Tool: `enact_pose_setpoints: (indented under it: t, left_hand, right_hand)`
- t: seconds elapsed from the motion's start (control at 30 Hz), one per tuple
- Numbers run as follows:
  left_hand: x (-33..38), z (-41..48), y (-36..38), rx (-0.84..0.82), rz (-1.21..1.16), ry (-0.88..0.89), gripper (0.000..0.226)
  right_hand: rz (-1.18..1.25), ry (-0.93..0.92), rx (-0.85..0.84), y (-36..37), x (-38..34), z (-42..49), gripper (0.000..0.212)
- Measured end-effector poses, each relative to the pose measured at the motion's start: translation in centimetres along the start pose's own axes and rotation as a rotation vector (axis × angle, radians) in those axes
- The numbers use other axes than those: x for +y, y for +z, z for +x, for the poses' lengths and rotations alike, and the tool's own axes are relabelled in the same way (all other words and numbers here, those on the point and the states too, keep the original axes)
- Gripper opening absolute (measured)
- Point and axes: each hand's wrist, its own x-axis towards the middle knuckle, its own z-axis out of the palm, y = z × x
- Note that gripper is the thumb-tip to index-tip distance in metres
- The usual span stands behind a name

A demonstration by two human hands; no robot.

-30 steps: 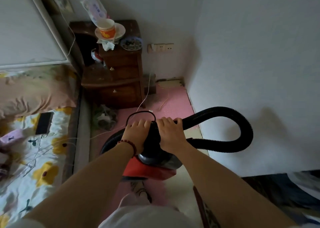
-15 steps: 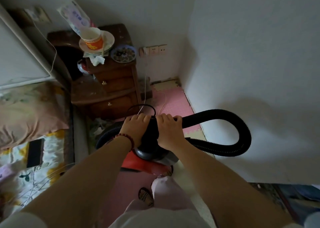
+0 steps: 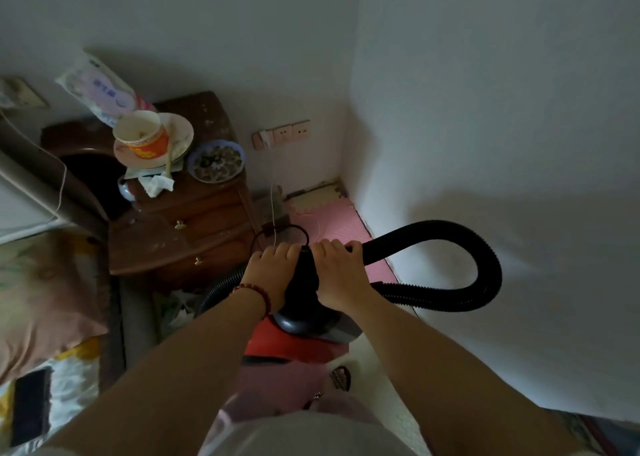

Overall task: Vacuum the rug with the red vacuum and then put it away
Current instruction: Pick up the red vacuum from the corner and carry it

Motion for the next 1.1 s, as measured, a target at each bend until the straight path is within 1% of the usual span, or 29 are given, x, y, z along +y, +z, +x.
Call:
enact_pose_setpoints:
  t: [0.2, 0.33, 0.47, 0.6, 0.73, 0.83, 0.87, 0.93, 1.1]
  left_hand:
    - [-0.8, 4.3, -2.0, 0.043, 0.066, 0.108, 0.086]
    - [-1.4, 7.3, -2.7, 0.035, 0.088, 0.239, 0.081]
    - [-1.6, 9.5, -3.1, -0.004, 0.127, 0.441, 0.076]
    - [-1.3, 10.8, -4.0, 0.005, 0.205, 0.638, 0.076]
    - [-0.2, 11.2, -4.3, 0.018, 0.285, 0.874, 0.078]
    - [1.3, 10.3, -3.9, 0.039, 0.355, 1.079, 0.080]
    - [2.3, 9.2, -3.7, 0.046, 0.400, 1.182, 0.080]
    - [3.0, 8.5, -3.6, 0.066, 0.421, 1.232, 0.082]
    - [5.8, 2.6, -2.2, 0.080, 0.455, 1.496, 0.083]
  right_hand:
    - [-0.031, 0.107, 0.038, -1.1, 1.8, 2.3, 0.064]
    - [-0.048, 0.243, 0.042, -1.4, 2.2, 3.3, 0.060]
    - [-0.040, 0.416, 0.020, -1.5, 1.6, 2.9, 0.061]
    - [-0.014, 0.603, 0.025, -2.1, 0.3, 2.0, 0.058]
    - [0.027, 0.859, 0.062, -2.0, -2.4, 0.1, 0.057]
    - [0.070, 1.061, 0.115, -1.2, -4.9, -2.1, 0.056]
    - [0.090, 1.168, 0.141, -0.8, -6.5, -3.6, 0.055]
    - [0.101, 1.220, 0.144, -0.7, -7.6, -4.6, 0.054]
    - [0.138, 1.485, 0.117, -0.5, -13.2, -9.9, 0.052]
